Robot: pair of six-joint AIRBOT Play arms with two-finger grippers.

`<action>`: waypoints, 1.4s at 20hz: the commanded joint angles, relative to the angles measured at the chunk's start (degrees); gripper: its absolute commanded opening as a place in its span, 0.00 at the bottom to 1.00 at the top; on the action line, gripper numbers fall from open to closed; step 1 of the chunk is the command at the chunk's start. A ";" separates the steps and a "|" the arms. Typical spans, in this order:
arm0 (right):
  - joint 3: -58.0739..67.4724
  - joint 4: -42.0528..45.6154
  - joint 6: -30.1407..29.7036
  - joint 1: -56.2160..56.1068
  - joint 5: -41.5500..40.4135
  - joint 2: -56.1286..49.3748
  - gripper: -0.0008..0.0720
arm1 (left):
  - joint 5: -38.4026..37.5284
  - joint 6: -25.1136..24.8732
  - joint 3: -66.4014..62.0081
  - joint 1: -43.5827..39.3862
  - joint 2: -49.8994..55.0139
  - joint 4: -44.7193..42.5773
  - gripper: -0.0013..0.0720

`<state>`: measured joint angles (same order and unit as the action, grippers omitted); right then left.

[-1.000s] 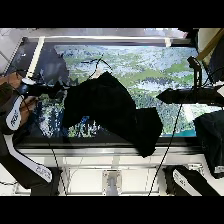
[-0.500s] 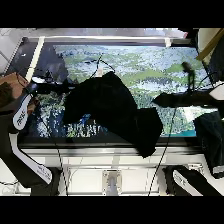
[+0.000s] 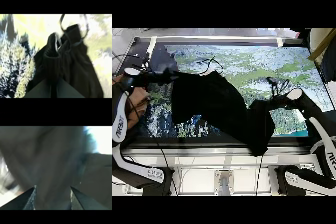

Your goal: Fold the clothes and pants, and hang the long-sleeved shirts on hangers.

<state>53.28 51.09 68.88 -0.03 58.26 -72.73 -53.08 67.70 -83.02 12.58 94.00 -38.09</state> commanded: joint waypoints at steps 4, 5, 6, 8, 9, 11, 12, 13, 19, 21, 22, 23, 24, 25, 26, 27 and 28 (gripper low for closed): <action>0.85 2.78 0.90 16.48 4.87 -2.45 0.67 | -4.48 -0.44 -0.04 5.16 -8.17 -3.08 0.04; 0.85 3.48 0.48 16.48 4.92 -3.28 0.67 | -6.29 -0.44 -0.04 5.53 -8.79 -3.10 0.05; 0.85 4.63 0.42 16.44 4.87 -4.37 0.67 | -7.93 -0.44 -0.04 5.73 -9.25 -3.37 0.05; 0.85 6.78 0.42 16.48 3.48 -6.78 0.67 | -10.34 -0.42 -0.02 5.73 -9.84 -3.93 0.04; 0.87 6.60 0.33 16.48 2.54 -8.04 0.67 | -10.69 -0.42 -0.02 5.73 -10.03 -3.91 0.04; 0.87 5.18 -2.27 16.48 1.36 -10.49 0.67 | -10.64 0.26 -0.02 5.73 -10.12 -3.89 0.04; 0.87 4.94 -2.58 16.48 0.48 -11.56 0.67 | -10.64 0.52 -0.02 5.73 -10.12 -3.89 0.04; 0.87 4.70 -2.91 16.48 -0.24 -12.37 0.67 | -10.64 0.50 -0.02 5.73 -10.12 -3.89 0.04; 0.90 -1.49 -9.73 16.48 -1.66 -16.35 0.67 | -10.64 0.48 -0.02 5.73 -10.12 -3.89 0.04; 0.87 -6.23 -13.51 16.48 -1.44 -17.18 0.60 | -10.62 0.48 -0.02 5.73 -10.12 -3.89 0.05; 0.87 -8.37 -14.93 16.48 -1.42 -17.46 0.51 | -10.64 0.48 -0.02 5.73 -10.10 -3.89 0.04; 0.87 -9.11 -15.67 16.48 -1.49 -17.51 0.26 | -10.62 0.48 -0.02 5.73 -10.08 -3.89 0.04; 0.98 -9.20 -15.67 16.48 -1.31 -17.51 0.04 | -10.62 0.48 -0.02 5.73 -10.08 -3.89 0.04; 1.44 -9.09 -15.65 16.50 -0.57 -17.46 0.02 | -10.62 1.01 -0.04 5.79 -10.14 -3.91 0.04; 2.38 -8.90 -15.65 16.63 0.09 -17.11 0.02 | -10.60 1.97 -0.04 6.29 -10.38 -3.91 0.04; 3.96 -8.92 -15.58 17.09 0.96 -16.44 0.02 | -10.62 2.16 -0.04 7.15 -10.95 -3.93 0.04; 5.99 -8.90 -15.56 18.08 2.21 -15.65 0.02 | -10.64 2.16 -0.04 8.35 -11.91 -4.07 0.04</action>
<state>56.29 43.48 54.30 16.95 58.22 -89.34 -63.79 69.04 -83.02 19.33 83.24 -42.00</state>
